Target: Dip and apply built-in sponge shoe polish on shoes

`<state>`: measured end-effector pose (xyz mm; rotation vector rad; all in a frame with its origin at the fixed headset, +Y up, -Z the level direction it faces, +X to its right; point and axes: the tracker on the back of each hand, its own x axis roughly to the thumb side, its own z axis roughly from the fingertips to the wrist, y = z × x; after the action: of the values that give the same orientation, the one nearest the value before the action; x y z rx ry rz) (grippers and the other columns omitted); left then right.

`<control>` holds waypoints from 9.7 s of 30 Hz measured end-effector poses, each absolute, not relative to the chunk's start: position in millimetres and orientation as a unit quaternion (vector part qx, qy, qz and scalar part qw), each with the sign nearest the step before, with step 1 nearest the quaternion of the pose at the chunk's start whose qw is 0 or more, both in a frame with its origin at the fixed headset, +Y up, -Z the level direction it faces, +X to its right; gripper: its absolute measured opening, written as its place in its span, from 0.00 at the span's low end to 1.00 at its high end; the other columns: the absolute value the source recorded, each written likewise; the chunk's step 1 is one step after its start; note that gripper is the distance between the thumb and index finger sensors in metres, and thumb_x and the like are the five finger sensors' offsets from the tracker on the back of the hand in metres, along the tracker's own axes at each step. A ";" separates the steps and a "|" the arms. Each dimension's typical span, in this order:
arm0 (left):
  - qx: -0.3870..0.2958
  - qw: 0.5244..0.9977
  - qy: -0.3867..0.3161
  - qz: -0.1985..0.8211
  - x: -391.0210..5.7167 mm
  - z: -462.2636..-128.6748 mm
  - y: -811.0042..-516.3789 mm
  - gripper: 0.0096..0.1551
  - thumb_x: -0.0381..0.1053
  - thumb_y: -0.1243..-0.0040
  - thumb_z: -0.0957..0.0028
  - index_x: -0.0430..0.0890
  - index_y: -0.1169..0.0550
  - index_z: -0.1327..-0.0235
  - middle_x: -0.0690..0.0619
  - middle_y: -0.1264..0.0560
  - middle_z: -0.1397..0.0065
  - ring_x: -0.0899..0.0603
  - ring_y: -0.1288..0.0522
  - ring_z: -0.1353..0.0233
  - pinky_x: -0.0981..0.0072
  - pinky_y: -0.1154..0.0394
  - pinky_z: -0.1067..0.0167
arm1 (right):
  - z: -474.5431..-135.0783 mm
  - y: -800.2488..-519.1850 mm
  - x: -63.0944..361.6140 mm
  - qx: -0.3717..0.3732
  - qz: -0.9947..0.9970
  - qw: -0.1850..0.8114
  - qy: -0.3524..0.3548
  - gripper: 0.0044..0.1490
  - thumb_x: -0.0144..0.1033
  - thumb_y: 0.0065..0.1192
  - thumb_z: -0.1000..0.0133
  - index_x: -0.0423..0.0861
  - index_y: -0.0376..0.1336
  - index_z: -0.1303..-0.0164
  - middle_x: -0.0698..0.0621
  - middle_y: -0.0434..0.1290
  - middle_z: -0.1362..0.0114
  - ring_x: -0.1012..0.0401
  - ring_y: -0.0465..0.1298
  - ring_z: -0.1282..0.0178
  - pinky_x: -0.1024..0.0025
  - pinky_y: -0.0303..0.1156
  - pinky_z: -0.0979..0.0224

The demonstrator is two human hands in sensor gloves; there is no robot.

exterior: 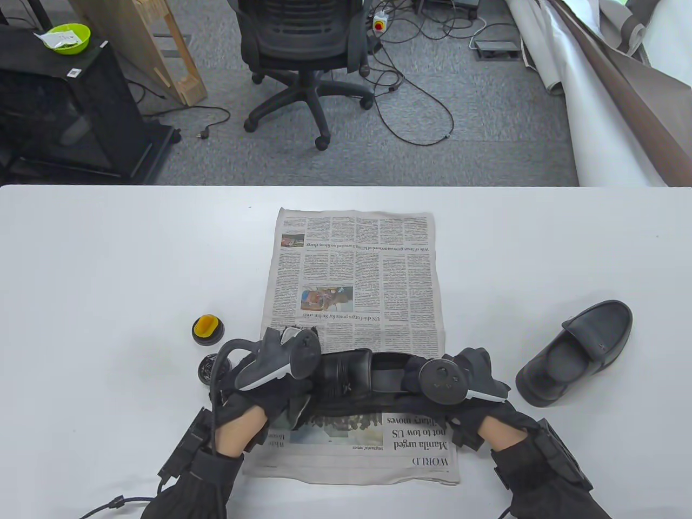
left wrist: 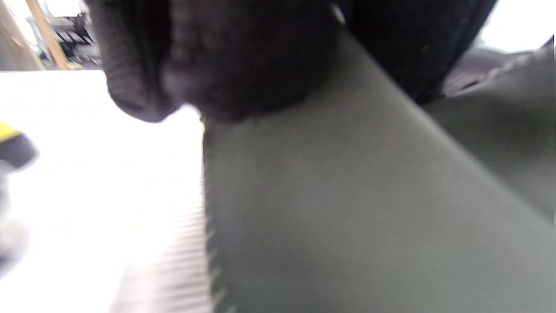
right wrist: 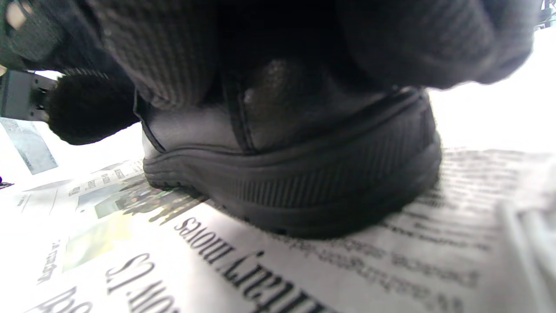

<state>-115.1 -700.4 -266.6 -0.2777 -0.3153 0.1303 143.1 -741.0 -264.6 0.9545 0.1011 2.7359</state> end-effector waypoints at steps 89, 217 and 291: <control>-0.121 0.988 -0.086 0.041 -84.3 -287.9 -706.6 0.28 0.62 0.33 0.56 0.53 0.22 0.45 0.58 0.14 0.61 0.57 0.16 0.77 0.58 0.15 0.52 | -264.1 -740.1 142.2 0.326 0.938 0.115 0.032 0.25 0.59 0.68 0.59 0.54 0.76 0.63 0.53 0.74 0.43 0.57 0.79 0.70 0.55 0.79 0.45; -0.104 0.970 -0.180 0.127 -78.9 -242.2 -709.0 0.28 0.61 0.24 0.61 0.53 0.19 0.48 0.58 0.13 0.64 0.56 0.15 0.78 0.59 0.14 0.53 | -263.5 -740.5 141.7 0.329 0.938 0.108 0.031 0.25 0.60 0.67 0.59 0.54 0.76 0.63 0.53 0.74 0.43 0.57 0.80 0.70 0.56 0.79 0.45; 0.062 0.976 0.201 -0.049 -333.6 -298.8 -706.7 0.27 0.61 0.41 0.51 0.57 0.23 0.38 0.52 0.21 0.33 0.55 0.14 0.59 0.57 0.18 0.45 | -263.8 -740.6 141.8 0.329 0.937 0.111 0.032 0.25 0.59 0.67 0.59 0.54 0.76 0.63 0.53 0.74 0.43 0.57 0.79 0.69 0.56 0.79 0.45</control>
<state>-333.6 -706.7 -298.8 0.1251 0.4047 -0.0989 141.8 -740.6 -263.8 0.9677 0.0944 2.7524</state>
